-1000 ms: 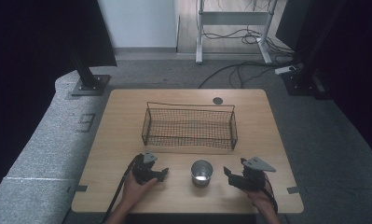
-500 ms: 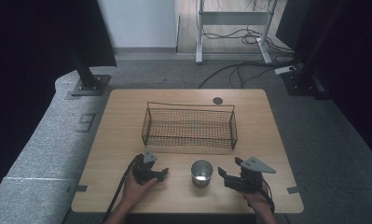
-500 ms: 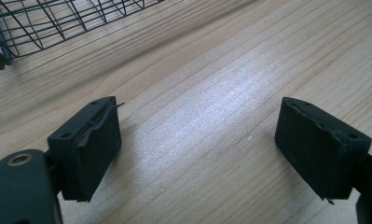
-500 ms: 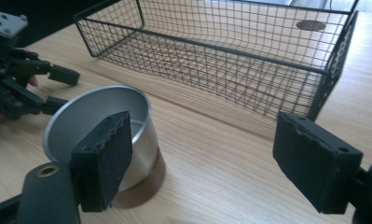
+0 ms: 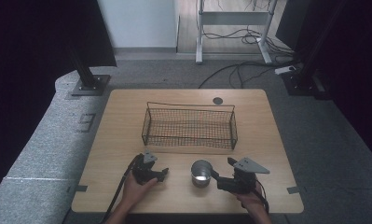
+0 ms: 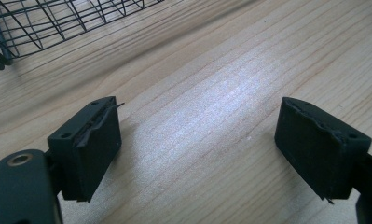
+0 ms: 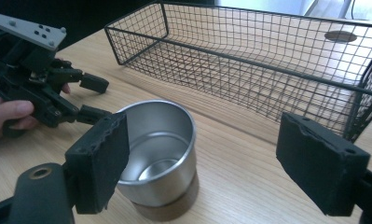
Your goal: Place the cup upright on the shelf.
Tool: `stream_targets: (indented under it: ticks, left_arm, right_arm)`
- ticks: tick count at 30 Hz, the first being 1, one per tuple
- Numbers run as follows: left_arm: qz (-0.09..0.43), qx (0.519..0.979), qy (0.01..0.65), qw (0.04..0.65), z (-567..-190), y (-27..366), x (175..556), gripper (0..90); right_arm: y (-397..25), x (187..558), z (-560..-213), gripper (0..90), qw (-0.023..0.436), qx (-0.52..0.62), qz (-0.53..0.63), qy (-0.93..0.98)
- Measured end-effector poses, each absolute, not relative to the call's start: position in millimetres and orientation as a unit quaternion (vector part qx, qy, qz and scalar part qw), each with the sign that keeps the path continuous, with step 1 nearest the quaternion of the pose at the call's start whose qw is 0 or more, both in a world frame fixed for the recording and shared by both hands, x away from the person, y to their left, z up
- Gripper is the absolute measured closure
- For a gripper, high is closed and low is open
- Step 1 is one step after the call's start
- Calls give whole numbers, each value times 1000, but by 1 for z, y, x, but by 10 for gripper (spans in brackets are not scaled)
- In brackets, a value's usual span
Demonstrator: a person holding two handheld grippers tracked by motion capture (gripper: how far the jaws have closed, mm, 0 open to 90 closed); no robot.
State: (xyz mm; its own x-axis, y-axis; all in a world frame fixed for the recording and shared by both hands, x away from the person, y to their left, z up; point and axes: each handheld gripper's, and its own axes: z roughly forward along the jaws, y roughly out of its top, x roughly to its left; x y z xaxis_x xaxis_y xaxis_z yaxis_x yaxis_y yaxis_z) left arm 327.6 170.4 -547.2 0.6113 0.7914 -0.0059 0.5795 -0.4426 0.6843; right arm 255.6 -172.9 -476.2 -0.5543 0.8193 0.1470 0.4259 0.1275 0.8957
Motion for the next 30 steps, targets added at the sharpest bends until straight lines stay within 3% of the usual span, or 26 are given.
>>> stream_targets:
  ticks: [30]
  left_arm:
    - [159, 836, 407, 332, -547, 170, 327, 144]
  right_arm:
    - [-129, 254, -483, 98, 180, 383, 497, 757]
